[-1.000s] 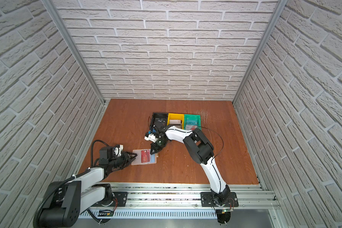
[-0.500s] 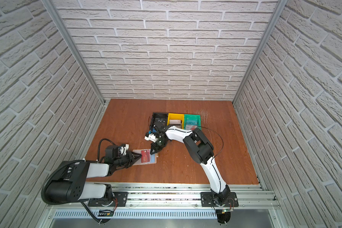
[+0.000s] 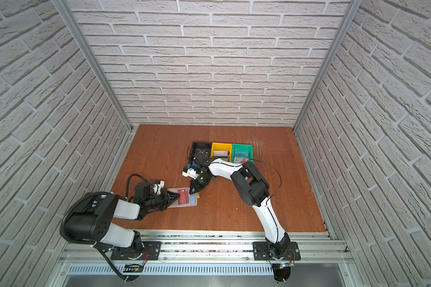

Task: Take the credit cards out of the card holder
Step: Take out the credit card from the card slot.

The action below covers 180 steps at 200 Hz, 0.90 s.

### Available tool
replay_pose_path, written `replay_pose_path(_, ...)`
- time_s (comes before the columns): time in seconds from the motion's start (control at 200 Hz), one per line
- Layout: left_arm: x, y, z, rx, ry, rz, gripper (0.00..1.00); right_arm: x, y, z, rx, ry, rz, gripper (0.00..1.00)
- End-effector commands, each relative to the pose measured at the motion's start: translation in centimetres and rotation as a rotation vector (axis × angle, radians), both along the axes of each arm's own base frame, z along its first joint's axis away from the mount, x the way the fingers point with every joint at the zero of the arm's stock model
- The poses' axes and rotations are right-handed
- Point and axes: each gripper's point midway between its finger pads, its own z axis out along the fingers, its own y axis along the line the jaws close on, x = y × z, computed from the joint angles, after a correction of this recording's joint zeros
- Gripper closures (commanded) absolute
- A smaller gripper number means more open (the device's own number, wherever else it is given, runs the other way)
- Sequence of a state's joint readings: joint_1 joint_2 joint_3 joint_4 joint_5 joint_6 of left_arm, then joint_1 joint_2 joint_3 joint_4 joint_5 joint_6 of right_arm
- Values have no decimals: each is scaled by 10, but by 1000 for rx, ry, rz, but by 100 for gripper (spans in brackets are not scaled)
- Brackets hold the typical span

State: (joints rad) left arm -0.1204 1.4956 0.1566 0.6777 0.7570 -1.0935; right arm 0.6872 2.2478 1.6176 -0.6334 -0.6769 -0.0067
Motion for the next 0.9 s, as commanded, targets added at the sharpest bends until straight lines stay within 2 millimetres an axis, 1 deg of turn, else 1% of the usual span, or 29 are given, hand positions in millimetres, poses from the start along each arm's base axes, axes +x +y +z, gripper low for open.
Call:
replay_pose_path(0.0, -3, 3, -9, 32, 18, 14, 90, -18, -14, -43, -130, 59, 10, 92)
replay_pose_path(0.075, -4, 4, -11, 37, 24, 15, 91, -19, -14, -43, -133, 62, 11, 92)
replay_pose_path(0.205, -4, 4, -13, 43, 30, 8, 96, -18, -14, -43, -133, 61, 12, 92)
replay_pose_path(0.275, -6, 4, -17, 47, 42, 4, 98, -19, -15, -43, -135, 63, 12, 92)
replay_pose_path(0.41, -9, 8, -23, 47, 56, 15, 99, -20, -16, -45, -141, 68, 11, 92)
replay_pose_path(0.56, -14, 18, -29, 53, 71, 42, 99, -21, -17, -46, -143, 73, 12, 92)
replay_pose_path(0.68, -18, 25, -27, 55, 67, 56, 99, -21, -18, -46, -144, 75, 11, 91)
replay_pose_path(0.785, -24, 32, -30, 100, 90, 65, 99, -20, -17, -44, -142, 74, 11, 91)
replay_pose_path(0.895, -26, 37, -24, 130, 89, 68, 99, -20, -17, -43, -139, 73, 10, 91)
